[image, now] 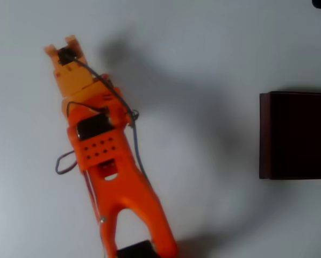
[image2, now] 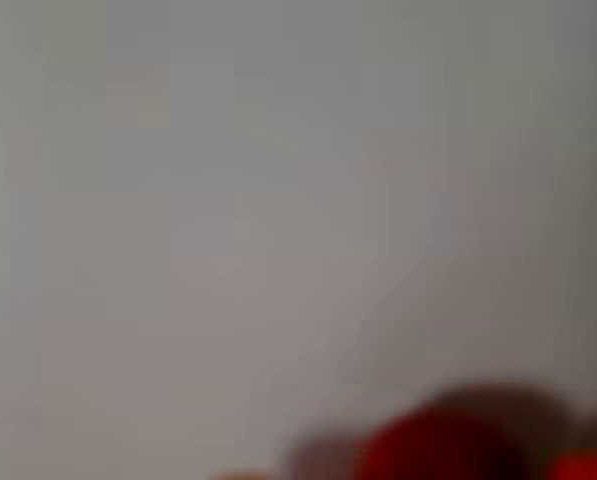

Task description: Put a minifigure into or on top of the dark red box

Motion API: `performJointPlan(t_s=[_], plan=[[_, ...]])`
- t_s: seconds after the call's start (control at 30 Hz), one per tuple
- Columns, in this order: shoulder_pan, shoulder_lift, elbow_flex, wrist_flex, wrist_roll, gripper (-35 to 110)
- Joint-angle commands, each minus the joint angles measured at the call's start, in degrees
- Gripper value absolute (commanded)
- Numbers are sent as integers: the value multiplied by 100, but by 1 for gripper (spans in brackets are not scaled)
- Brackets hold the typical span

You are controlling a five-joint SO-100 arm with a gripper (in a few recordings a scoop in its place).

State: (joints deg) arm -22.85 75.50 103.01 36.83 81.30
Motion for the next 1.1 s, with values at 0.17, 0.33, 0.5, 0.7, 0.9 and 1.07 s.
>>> performJointPlan(t_s=[0.17,0.33,0.5,0.7,0.9,1.07], plan=[[-62,589,1134,-1204,290,14],[-62,844,1723,-1793,483,12],[-53,844,1714,-1793,413,5],[-62,861,1688,-1749,404,0],[-53,1143,1459,-1081,185,0],[62,1336,650,466,-334,0]])
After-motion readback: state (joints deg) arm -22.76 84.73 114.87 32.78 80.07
